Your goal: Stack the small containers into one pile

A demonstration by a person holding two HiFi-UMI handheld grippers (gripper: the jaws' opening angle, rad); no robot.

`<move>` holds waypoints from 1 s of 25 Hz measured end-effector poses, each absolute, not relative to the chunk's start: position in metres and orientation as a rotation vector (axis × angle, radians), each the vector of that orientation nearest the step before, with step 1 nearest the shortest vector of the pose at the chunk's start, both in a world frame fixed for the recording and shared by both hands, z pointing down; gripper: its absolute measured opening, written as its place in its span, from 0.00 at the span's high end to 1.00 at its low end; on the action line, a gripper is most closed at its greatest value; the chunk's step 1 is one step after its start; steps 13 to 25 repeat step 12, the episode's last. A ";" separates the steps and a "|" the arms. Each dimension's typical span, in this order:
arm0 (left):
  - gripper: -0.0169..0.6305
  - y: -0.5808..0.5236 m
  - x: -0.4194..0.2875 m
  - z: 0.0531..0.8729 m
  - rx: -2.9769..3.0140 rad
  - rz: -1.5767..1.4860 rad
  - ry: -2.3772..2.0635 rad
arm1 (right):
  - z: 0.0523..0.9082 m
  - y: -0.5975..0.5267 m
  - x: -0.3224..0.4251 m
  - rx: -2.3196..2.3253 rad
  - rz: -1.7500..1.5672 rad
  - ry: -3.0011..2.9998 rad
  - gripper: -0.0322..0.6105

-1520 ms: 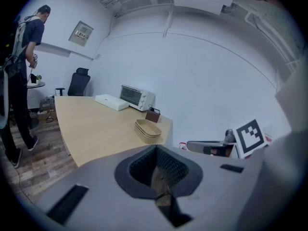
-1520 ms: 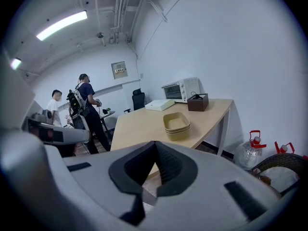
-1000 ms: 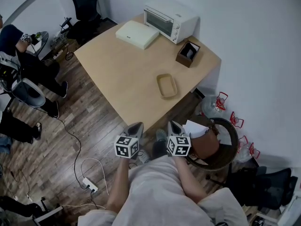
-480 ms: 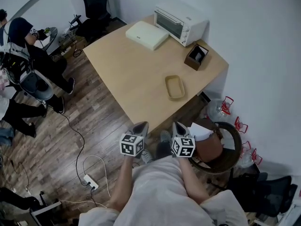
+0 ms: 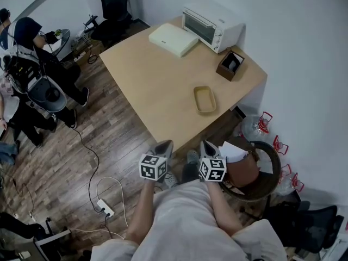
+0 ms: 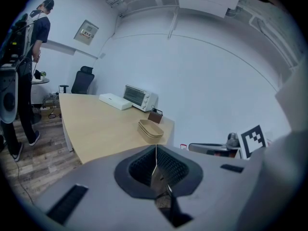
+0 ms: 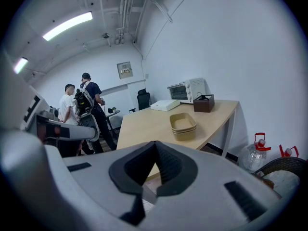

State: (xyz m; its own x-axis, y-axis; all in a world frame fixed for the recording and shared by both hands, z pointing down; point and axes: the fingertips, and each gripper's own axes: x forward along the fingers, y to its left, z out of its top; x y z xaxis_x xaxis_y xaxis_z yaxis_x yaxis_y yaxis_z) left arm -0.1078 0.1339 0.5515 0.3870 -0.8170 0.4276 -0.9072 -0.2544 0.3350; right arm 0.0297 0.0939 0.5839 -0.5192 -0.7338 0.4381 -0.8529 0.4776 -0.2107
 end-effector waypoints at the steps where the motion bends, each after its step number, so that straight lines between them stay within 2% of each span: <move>1: 0.96 0.134 -0.108 0.552 2.122 0.224 -1.474 | 0.585 0.095 0.029 1.346 0.589 -2.441 0.95; 25: 0.96 0.132 -0.102 0.554 2.128 0.222 -1.456 | 0.589 0.095 0.031 1.342 0.593 -2.433 0.95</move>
